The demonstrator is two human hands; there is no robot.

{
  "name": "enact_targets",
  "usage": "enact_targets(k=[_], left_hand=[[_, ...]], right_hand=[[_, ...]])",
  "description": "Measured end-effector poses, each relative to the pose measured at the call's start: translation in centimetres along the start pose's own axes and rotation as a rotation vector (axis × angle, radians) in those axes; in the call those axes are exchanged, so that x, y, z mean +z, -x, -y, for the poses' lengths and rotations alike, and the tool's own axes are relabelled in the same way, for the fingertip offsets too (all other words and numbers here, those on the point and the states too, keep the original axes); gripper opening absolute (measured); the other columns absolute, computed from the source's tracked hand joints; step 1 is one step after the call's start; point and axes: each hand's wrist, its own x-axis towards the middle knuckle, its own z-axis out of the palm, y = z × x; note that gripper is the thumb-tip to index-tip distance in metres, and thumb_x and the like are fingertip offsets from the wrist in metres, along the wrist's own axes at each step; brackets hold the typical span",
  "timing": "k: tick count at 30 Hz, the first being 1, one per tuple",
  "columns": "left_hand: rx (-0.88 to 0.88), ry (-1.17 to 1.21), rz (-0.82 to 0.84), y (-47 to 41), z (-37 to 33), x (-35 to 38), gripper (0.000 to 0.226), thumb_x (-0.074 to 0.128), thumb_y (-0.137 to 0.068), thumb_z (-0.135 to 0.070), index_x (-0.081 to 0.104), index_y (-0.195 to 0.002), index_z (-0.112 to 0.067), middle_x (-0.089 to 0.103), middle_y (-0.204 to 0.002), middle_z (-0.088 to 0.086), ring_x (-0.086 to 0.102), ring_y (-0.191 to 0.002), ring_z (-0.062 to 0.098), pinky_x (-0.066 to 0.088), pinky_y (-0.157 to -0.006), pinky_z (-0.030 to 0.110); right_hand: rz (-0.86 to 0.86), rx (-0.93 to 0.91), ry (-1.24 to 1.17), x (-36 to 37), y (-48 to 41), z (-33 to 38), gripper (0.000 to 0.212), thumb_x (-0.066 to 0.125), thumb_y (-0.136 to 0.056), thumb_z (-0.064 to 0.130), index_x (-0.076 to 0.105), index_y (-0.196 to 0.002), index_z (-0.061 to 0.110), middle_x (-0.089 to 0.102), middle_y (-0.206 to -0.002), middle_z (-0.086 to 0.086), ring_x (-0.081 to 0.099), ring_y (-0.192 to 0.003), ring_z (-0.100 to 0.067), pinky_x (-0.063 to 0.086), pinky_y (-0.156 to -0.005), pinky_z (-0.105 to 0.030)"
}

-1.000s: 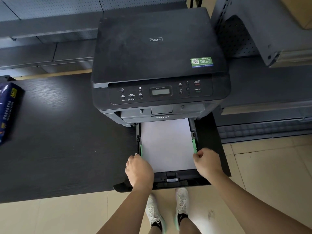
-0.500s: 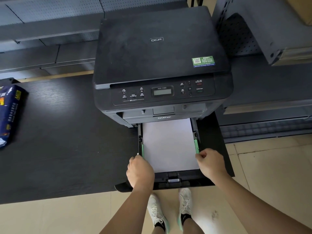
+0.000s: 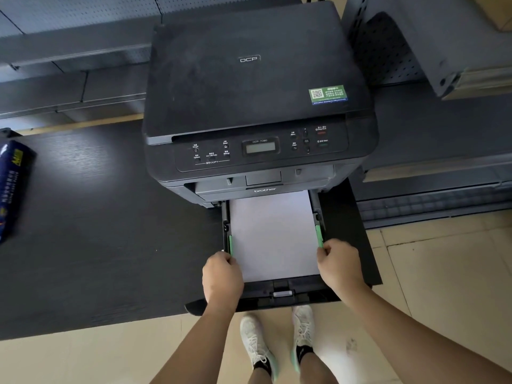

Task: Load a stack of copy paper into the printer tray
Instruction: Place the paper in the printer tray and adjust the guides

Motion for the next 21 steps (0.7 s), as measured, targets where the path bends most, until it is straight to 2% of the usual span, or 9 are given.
enact_targets(k=[3, 7, 9, 12, 14, 16, 18, 21], left_hand=[[0.001, 0.027, 0.014, -0.1, 0.1, 0.2, 0.030, 0.045, -0.084, -0.002, 0.049, -0.056, -0.009, 0.046, -0.052, 0.002, 0.035, -0.046, 0.019, 0.027, -0.043, 0.026], [-0.006, 0.061, 0.016, -0.2, -0.1, -0.1, 0.033, 0.046, -0.082, 0.000, 0.043, -0.051, -0.008, 0.040, -0.048, 0.001, 0.030, -0.046, 0.020, 0.026, -0.044, 0.026], [-0.026, 0.081, 0.017, -0.4, 0.1, -0.2, 0.031, 0.047, -0.080, -0.001, 0.044, -0.050, -0.006, 0.041, -0.047, 0.002, 0.032, -0.047, 0.021, 0.030, -0.045, 0.026], [-0.041, 0.081, 0.016, -0.3, -0.1, -0.7, 0.031, 0.049, -0.078, -0.004, 0.046, -0.049, -0.014, 0.046, -0.048, 0.000, 0.039, -0.046, 0.023, 0.037, -0.045, 0.027], [-0.021, 0.095, 0.008, -0.1, -0.3, -1.7, 0.019, 0.055, -0.081, -0.014, 0.061, -0.063, -0.018, 0.061, -0.060, -0.003, 0.057, -0.055, 0.022, 0.050, -0.052, 0.029], [0.024, 0.118, -0.023, 0.3, -0.1, -3.2, 0.008, 0.063, -0.084, -0.026, 0.070, -0.083, -0.022, 0.069, -0.077, -0.009, 0.066, -0.073, 0.018, 0.053, -0.064, 0.030], [0.065, 0.136, -0.085, 0.6, 1.3, -4.7, 0.023, 0.065, -0.087, -0.036, 0.072, -0.104, -0.020, 0.072, -0.098, -0.008, 0.066, -0.093, 0.017, 0.050, -0.078, 0.030], [-0.057, 0.331, -0.062, 2.0, 5.2, -6.4, 0.058, 0.067, -0.088, -0.044, 0.052, -0.140, -0.024, 0.057, -0.138, -0.006, 0.053, -0.127, 0.016, 0.042, -0.106, 0.038]], right_hand=[[-0.016, -0.016, -0.021, 0.0, -0.1, -0.3, 0.022, 0.064, -0.088, 0.010, 0.066, -0.069, -0.001, 0.066, -0.062, -0.013, 0.061, -0.054, -0.028, 0.050, -0.052, -0.038], [-0.054, -0.028, -0.032, 0.4, 0.1, -0.8, 0.025, 0.065, -0.088, 0.011, 0.064, -0.065, 0.000, 0.063, -0.059, -0.012, 0.059, -0.054, -0.027, 0.048, -0.051, -0.037], [-0.075, -0.018, -0.053, 0.2, 0.4, -0.5, 0.022, 0.066, -0.089, 0.013, 0.069, -0.069, 0.003, 0.066, -0.062, -0.008, 0.061, -0.058, -0.024, 0.048, -0.055, -0.033], [-0.033, -0.011, -0.053, -1.0, 0.7, 0.2, 0.023, 0.064, -0.092, 0.022, 0.075, -0.082, 0.004, 0.073, -0.071, -0.008, 0.066, -0.065, -0.024, 0.051, -0.060, -0.031], [0.024, 0.039, -0.069, -2.4, 0.9, 0.3, 0.029, 0.064, -0.093, 0.030, 0.075, -0.102, 0.005, 0.077, -0.089, -0.009, 0.070, -0.082, -0.026, 0.051, -0.072, -0.030], [0.053, 0.073, -0.086, -4.2, 1.2, 0.0, 0.042, 0.065, -0.091, 0.038, 0.069, -0.122, 0.009, 0.076, -0.109, -0.007, 0.069, -0.099, -0.023, 0.049, -0.082, -0.028], [0.049, 0.091, -0.124, -6.2, 2.3, -0.9, 0.053, 0.065, -0.090, 0.042, 0.059, -0.137, 0.019, 0.069, -0.124, -0.007, 0.065, -0.111, -0.021, 0.047, -0.087, -0.029], [0.136, 0.228, -0.344, -8.2, 5.1, -3.6, 0.077, 0.074, -0.084, 0.040, 0.037, -0.151, 0.030, 0.052, -0.147, -0.007, 0.055, -0.129, -0.026, 0.045, -0.101, -0.037]])
